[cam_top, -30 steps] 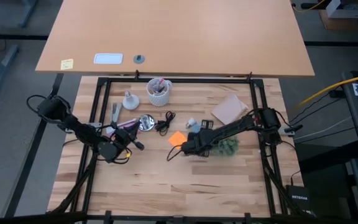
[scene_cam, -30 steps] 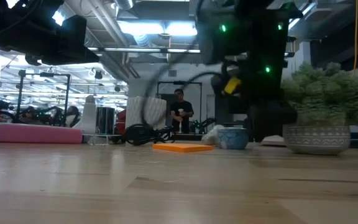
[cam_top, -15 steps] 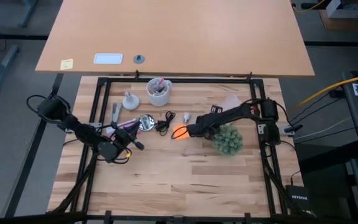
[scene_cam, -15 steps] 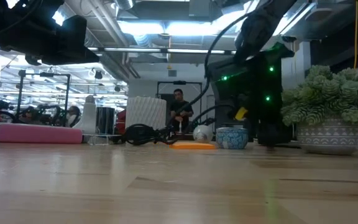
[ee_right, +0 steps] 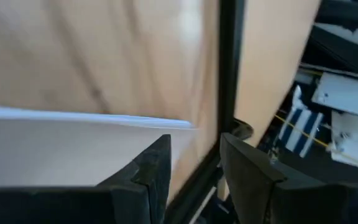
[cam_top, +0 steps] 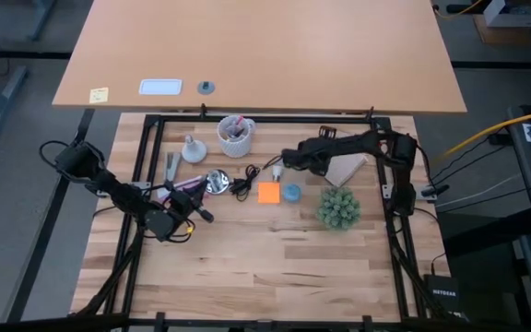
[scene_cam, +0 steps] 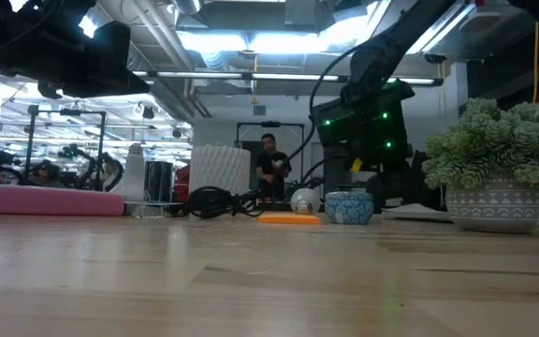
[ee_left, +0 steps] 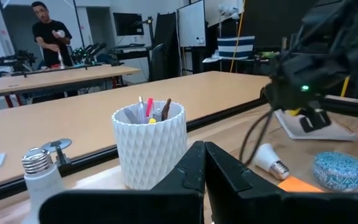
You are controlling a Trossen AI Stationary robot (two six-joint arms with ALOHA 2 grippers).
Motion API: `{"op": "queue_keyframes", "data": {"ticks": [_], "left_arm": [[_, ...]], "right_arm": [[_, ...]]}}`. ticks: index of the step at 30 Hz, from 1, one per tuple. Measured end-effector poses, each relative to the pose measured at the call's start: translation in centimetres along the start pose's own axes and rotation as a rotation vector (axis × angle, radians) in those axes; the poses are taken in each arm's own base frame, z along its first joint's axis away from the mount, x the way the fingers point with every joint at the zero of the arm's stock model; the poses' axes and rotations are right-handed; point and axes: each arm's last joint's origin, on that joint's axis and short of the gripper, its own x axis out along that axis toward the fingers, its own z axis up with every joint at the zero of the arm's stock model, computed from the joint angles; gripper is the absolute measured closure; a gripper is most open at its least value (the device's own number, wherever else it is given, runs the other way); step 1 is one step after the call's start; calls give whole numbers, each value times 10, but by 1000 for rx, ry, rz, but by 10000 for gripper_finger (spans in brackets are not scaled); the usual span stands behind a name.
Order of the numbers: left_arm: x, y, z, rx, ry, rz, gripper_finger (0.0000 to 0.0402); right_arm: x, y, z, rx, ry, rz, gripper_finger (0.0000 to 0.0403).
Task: Screw lightbulb
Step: Move the broken bulb, sticky notes, potted plant and scented candle to the right of the table, then insert the lightbulb into the silver lamp
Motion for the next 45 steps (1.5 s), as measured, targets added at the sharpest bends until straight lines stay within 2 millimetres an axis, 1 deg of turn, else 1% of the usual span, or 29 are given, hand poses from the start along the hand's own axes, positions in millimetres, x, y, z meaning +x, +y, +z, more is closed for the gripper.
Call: {"op": "queue_keyframes", "data": {"ticks": [3, 6, 12, 19, 22, 26, 29, 33, 36, 39, 45], "left_arm": [[0, 0, 4, -12, 0, 0, 401], [0, 2, 14, 3, 0, 3, 401], [8, 13, 38, 81, 3, 43, 402], [17, 38, 71, 101, 7, 99, 398], [19, 50, 88, 70, 6, 119, 376], [21, 68, 107, 4, 3, 153, 322], [24, 80, 114, -62, -2, 184, 278], [26, 90, 118, -67, -3, 215, 237], [27, 91, 122, -14, 3, 229, 226], [30, 89, 132, 16, 6, 241, 224], [36, 83, 155, 53, 12, 277, 224]], "right_arm": [[6, -12, 3, 36, 13, -1, 260], [3, -23, 7, 47, 1, 3, 260], [-16, -43, 24, 79, -85, 5, 260], [-42, -75, 48, 123, -226, 3, 260], [-53, -86, 56, 134, -303, 57, 260], [-66, -97, 67, 150, -423, 147, 260], [-75, -103, 75, 154, -534, 246, 260], [-87, -108, 85, 113, -750, 473, 260], [-96, -109, 92, 89, -911, 617, 260], [-102, -110, 95, 75, -1012, 704, 260], [-104, -112, 98, 82, -1062, 720, 260]]}}
